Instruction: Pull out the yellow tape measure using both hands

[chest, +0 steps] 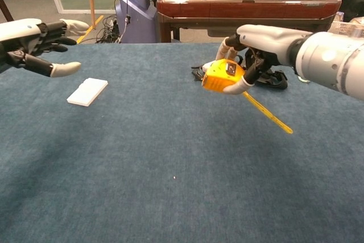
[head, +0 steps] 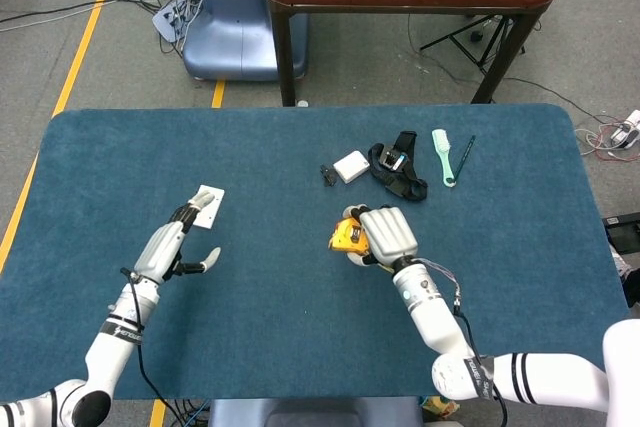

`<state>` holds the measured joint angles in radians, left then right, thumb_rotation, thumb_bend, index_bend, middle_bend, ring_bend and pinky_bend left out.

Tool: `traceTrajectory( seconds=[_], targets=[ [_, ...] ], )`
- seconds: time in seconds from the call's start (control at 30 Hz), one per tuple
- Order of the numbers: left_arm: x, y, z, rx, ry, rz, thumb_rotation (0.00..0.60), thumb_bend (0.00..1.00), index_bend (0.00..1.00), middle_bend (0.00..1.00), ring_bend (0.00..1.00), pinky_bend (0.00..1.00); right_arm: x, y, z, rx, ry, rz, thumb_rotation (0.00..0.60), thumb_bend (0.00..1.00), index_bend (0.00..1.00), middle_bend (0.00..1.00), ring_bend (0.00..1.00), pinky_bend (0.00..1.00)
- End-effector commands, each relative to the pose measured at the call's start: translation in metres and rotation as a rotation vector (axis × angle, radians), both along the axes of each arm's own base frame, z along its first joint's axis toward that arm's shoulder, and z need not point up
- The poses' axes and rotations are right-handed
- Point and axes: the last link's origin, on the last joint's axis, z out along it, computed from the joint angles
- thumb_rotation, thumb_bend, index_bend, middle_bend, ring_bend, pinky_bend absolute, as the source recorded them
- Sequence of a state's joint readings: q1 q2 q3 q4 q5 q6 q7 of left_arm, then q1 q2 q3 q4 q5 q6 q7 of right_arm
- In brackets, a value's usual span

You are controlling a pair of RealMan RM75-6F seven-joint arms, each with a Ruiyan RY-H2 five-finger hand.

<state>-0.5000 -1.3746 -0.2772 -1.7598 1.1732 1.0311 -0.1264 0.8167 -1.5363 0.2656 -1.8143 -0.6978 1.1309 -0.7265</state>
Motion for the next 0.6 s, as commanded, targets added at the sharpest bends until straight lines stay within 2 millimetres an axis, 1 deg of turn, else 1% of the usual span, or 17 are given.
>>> traceTrajectory(
  seconds=[0.03, 0.23, 0.37, 0.6],
  targets=[
    [0.008, 0.004, -0.009, -0.019, 0.0, -0.014, 0.6, 0.34, 0.0, 0.0, 0.0, 0.0, 0.014, -0.001, -0.005, -0.003, -0.026, -0.014, 0.6, 0.78, 0.66, 0.65, 0.59, 0.36],
    [0.023, 0.009, -0.028, -0.039, -0.023, -0.017, 0.6, 0.34, 0.0, 0.0, 0.0, 0.0, 0.032, -0.001, -0.018, 0.0, -0.05, -0.035, 0.6, 0.78, 0.66, 0.65, 0.6, 0.36],
    [0.027, 0.013, -0.039, -0.044, -0.037, -0.003, 0.6, 0.34, 0.0, 0.0, 0.0, 0.0, 0.041, -0.002, -0.027, 0.005, -0.061, -0.053, 0.6, 0.78, 0.66, 0.65, 0.61, 0.36],
    [0.035, 0.016, -0.052, -0.06, -0.067, 0.02, 0.6, 0.34, 0.0, 0.0, 0.0, 0.0, 0.048, -0.003, -0.041, 0.012, -0.074, -0.08, 0.6, 0.78, 0.66, 0.65, 0.61, 0.36]
  ],
)
